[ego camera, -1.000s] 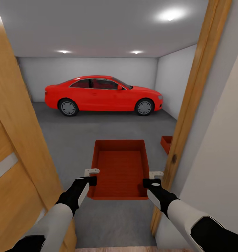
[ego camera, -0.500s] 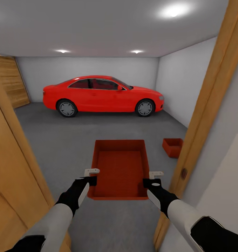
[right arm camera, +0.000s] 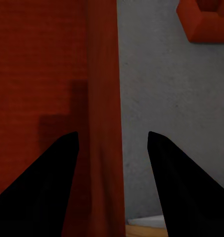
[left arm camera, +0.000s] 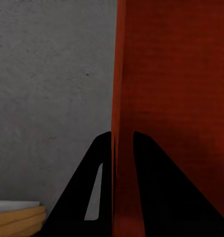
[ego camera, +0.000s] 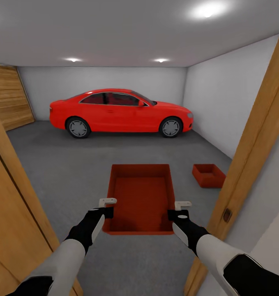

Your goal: Move the two storage containers from the living room to the garage. In the garage, place one container on the floor and stack the other container on top of it (either order is fine).

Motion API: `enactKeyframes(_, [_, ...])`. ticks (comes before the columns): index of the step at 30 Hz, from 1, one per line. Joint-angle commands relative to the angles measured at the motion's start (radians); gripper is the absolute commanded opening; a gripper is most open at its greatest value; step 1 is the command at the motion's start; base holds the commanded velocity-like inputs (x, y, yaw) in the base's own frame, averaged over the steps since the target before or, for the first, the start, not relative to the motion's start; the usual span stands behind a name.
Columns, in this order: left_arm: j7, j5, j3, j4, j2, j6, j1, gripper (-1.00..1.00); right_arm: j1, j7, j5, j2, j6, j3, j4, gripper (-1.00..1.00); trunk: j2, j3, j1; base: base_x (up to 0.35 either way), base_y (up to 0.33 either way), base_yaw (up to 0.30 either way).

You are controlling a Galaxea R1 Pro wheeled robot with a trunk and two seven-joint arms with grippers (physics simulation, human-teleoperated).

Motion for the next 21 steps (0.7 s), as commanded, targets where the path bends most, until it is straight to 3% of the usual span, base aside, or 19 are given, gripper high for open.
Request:
enactKeyframes(1, [0.003, -0.008, 0.011, -0.002, -0.021, 0.006, -0.001, -1.00, -0.001, -0.008, 0.009, 0.000, 0.006, 0.003, 0.000, -1.00, -0.002, -0.002, 0.001, 0.006, 0.006, 0.000])
enactKeyframes(8, [0.003, -0.008, 0.011, -0.002, -0.022, 0.006, -0.001, -1.00, -0.001, -0.008, 0.008, 0.000, 0.006, 0.003, 0.000, -1.00, -0.002, -0.002, 0.001, 0.022, 0.001, 0.000])
enactKeyframes(21, [0.003, -0.008, 0.011, -0.002, -0.021, 0.004, -0.001, -1.00, -0.001, -0.008, 0.009, 0.000, 0.006, 0.003, 0.000, -1.00, -0.002, -0.002, 0.001, 0.299, 0.000, 0.000])
